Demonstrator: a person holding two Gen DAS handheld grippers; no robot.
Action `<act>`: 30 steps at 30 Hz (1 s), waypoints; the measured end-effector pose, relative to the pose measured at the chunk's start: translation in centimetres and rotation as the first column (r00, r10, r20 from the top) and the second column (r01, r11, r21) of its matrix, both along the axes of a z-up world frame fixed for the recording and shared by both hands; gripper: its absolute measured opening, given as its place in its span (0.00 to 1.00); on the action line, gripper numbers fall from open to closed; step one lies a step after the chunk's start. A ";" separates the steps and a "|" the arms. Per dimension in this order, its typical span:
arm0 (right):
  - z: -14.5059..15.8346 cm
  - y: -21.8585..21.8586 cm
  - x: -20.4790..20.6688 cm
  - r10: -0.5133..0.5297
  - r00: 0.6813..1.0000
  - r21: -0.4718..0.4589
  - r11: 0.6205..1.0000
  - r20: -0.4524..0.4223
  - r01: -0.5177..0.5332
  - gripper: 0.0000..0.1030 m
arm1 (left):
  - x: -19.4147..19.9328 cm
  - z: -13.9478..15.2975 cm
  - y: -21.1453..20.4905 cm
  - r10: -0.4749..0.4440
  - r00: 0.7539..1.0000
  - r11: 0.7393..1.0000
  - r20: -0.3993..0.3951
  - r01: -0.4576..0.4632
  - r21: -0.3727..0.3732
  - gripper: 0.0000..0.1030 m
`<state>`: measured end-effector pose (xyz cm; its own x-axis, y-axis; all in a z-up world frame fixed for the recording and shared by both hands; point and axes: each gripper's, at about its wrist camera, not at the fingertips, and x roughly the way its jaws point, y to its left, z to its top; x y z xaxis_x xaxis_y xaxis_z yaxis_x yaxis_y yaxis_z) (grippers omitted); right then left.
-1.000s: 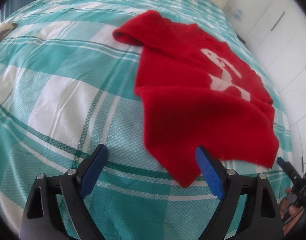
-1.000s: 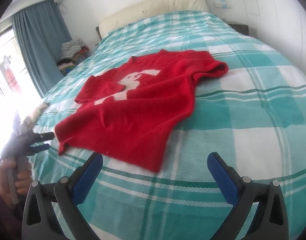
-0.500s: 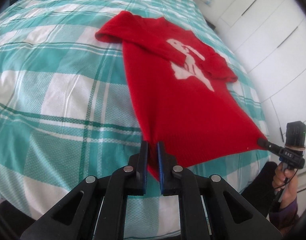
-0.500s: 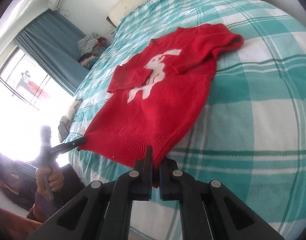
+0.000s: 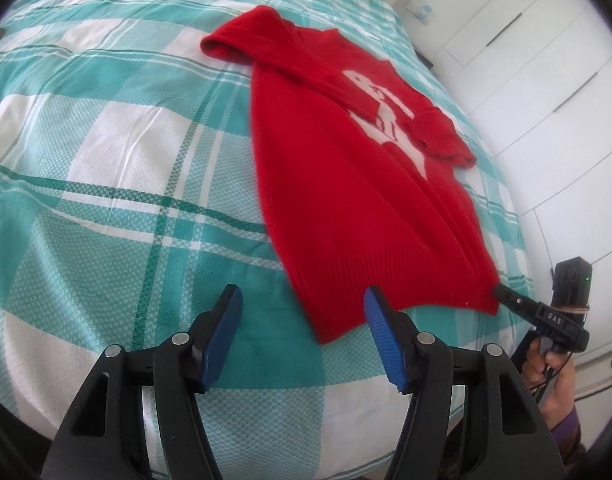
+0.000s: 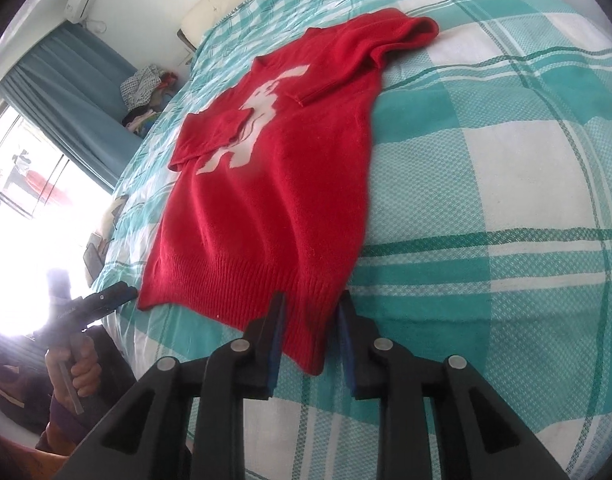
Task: Fold small clothes
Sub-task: 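Pull the hem with both grippers to straighten the sweater, then release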
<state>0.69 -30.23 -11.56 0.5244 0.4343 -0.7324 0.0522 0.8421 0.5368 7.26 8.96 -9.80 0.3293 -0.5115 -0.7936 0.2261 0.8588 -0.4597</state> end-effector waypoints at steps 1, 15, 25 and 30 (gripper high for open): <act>0.1 0.0 0.0 0.004 1.000 0.003 1.000 0.005 -0.004 0.26 | 0.1 -0.3 -0.6 -0.003 1.000 1.000 -0.005 0.003 0.008 0.58; 2.2 1.4 -1.7 0.014 1.000 -0.096 0.995 -0.007 -0.015 0.03 | -2.0 1.4 0.7 0.052 0.998 0.987 0.034 -0.056 0.151 0.01; -3.0 1.9 -2.5 -0.040 0.995 -0.147 0.989 -0.096 0.026 0.02 | -1.8 -2.0 -0.1 0.062 0.997 0.964 0.049 -0.073 0.257 0.02; -2.8 2.0 -2.8 -0.035 0.998 -0.168 0.985 -0.051 0.026 0.02 | -2.0 -2.1 -0.6 0.068 0.994 0.959 0.081 -0.087 0.269 0.02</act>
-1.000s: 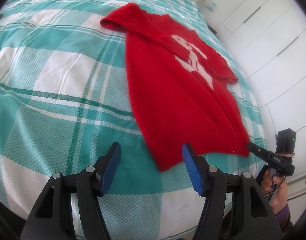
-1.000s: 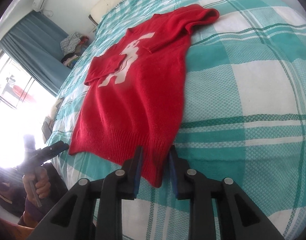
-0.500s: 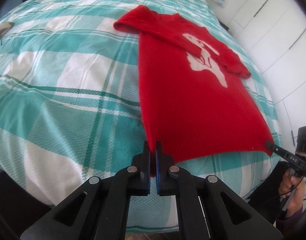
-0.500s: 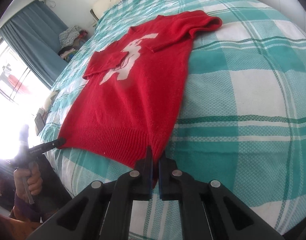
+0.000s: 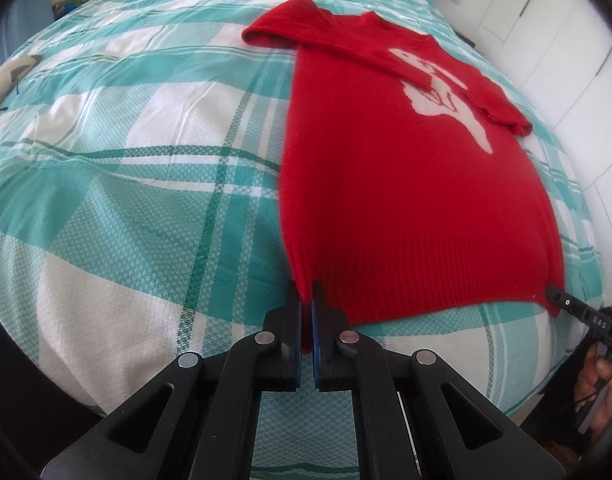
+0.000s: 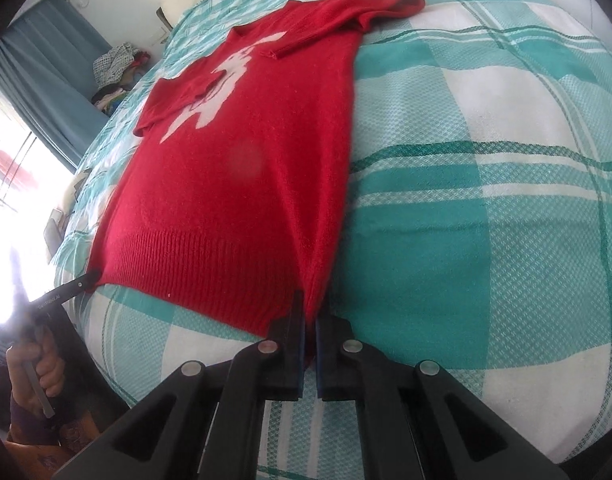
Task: Fold small clothes
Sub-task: 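Pull the hem with both grippers to straighten the sweater, then release, then move the right gripper to the sleeve cuff and grasp it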
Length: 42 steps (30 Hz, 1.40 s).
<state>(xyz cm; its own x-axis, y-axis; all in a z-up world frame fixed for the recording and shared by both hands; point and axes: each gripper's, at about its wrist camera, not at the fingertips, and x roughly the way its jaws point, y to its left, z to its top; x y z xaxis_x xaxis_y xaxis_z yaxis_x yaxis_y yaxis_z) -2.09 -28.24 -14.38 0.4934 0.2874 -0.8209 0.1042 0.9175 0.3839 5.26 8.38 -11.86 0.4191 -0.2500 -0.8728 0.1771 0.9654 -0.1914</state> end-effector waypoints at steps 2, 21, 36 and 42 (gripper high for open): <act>0.2 0.4 -0.4 0.003 1.000 -0.025 1.000 0.029 -0.002 0.02 | -0.3 0.1 -0.1 0.007 1.000 1.000 0.022 -0.007 0.001 0.04; 5.8 -1.5 -4.7 -0.103 0.964 -0.329 0.926 0.246 0.183 0.60 | -2.5 7.7 -0.2 0.083 0.949 0.997 0.305 -0.080 -0.023 0.94; 6.5 -4.2 -3.0 -0.237 0.883 -0.383 0.833 0.404 0.399 0.73 | 2.2 4.5 0.1 0.238 0.889 0.970 0.391 -0.234 -0.059 0.96; 5.6 -2.9 -2.1 -0.182 0.906 -0.411 0.844 0.383 0.344 0.73 | 1.9 4.5 -0.3 0.225 0.881 0.966 0.416 -0.257 0.023 0.99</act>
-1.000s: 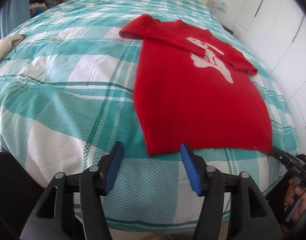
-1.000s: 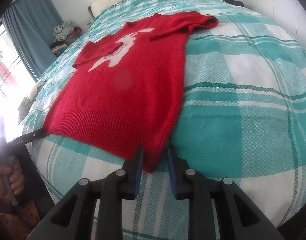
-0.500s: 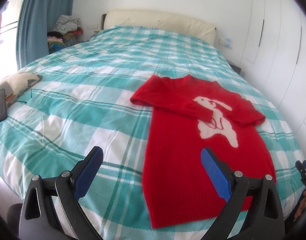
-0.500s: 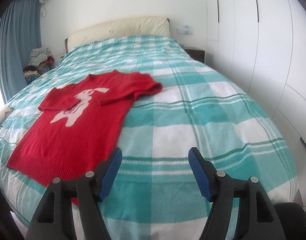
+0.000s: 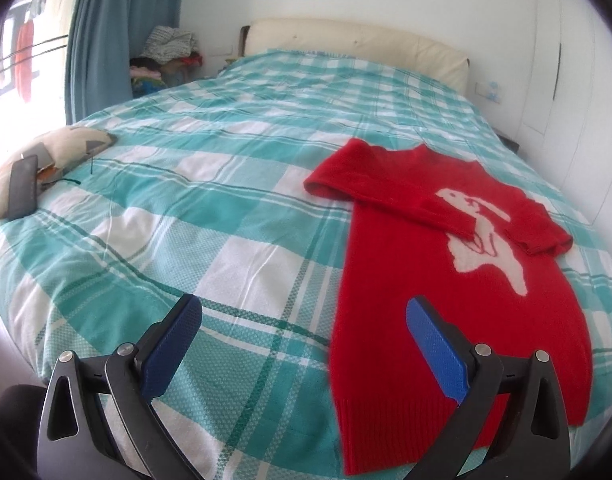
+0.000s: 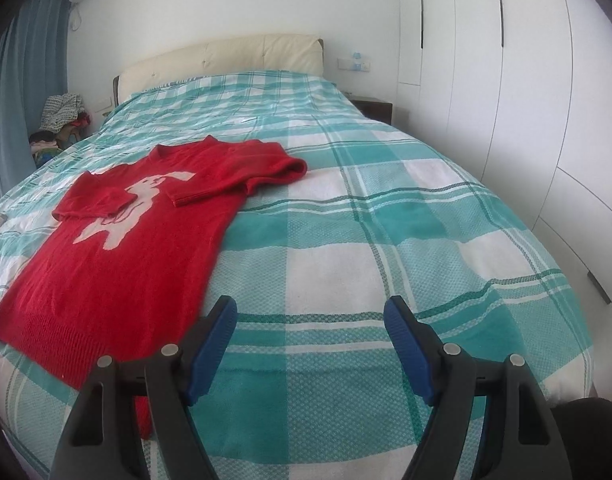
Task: Fold small clothes
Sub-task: 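Move the right gripper to the sleeve cuff and grasp it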
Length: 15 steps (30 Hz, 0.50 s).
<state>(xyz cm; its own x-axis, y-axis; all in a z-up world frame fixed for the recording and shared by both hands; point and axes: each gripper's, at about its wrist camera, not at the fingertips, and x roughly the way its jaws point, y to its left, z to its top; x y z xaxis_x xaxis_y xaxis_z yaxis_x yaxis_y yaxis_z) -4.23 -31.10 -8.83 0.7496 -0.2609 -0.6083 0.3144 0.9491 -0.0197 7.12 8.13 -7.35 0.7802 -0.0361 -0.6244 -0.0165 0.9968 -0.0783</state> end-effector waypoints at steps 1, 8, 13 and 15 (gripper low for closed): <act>-0.1 0.1 0.0 0.006 1.000 -0.006 1.000 -0.003 -0.006 0.73 | 0.0 0.0 -0.2 -0.006 1.000 1.000 -0.005 0.006 0.010 0.99; -0.3 0.0 0.1 -0.001 1.000 0.006 1.000 -0.007 0.001 0.73 | -0.3 0.0 -1.8 -0.094 0.996 0.993 -0.007 0.094 0.072 1.00; -0.2 0.0 0.0 0.002 1.000 0.009 1.000 -0.005 -0.002 0.73 | -0.4 0.2 -1.3 -0.096 0.995 0.995 -0.002 0.096 0.027 0.99; -0.1 0.0 0.0 0.004 1.000 0.012 1.000 -0.008 -0.004 0.73 | -0.1 0.1 -0.8 -0.073 0.997 0.997 -0.013 0.074 0.023 0.99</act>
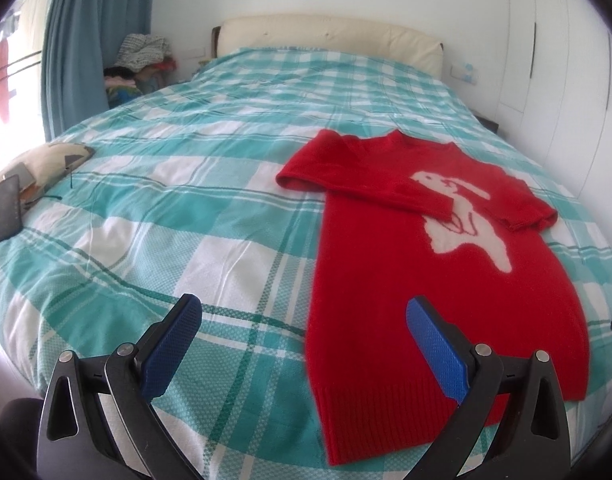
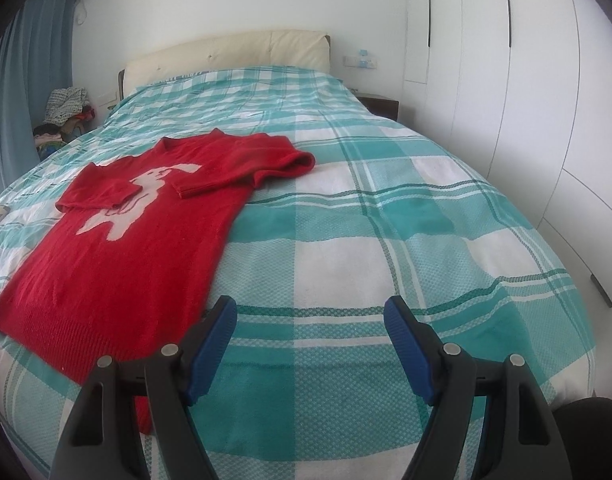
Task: Fold small clothes
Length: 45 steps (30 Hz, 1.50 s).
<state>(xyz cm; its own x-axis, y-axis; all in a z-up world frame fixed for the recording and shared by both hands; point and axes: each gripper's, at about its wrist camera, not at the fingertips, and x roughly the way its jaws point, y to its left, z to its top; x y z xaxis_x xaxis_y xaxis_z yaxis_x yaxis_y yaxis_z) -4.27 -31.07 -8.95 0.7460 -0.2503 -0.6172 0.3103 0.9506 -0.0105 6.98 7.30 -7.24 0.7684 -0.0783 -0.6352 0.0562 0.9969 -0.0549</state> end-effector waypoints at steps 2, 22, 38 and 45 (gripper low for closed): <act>0.9 0.1 0.0 0.021 1.000 0.029 0.999 0.003 -0.021 0.73 | 0.4 -0.3 0.7 0.032 0.999 0.999 -0.020 -0.033 -0.008 0.99; -3.5 8.2 28.8 0.517 0.728 -0.074 0.791 -0.450 -0.607 0.42 | 2.1 -1.2 3.0 0.123 0.989 0.991 -0.080 -0.127 -0.043 0.99; 7.1 -27.2 14.3 -0.226 0.974 0.335 0.918 -0.002 0.213 0.07 | 2.7 -2.2 3.6 0.147 0.979 0.984 -0.139 -0.159 -0.080 0.99; 0.2 -30.2 10.4 -0.306 0.950 0.540 0.790 -0.063 0.291 0.07 | 2.8 -2.7 3.2 0.148 0.978 0.987 -0.144 -0.157 -0.047 0.99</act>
<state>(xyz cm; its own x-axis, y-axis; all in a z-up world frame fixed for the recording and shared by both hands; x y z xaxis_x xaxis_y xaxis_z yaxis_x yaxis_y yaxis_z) 6.14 -61.30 -8.70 0.7073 -0.0983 -0.7001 0.5721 0.6613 0.4852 9.76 10.47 -9.98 0.6785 -0.0069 -0.7346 -0.1086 0.9880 -0.1096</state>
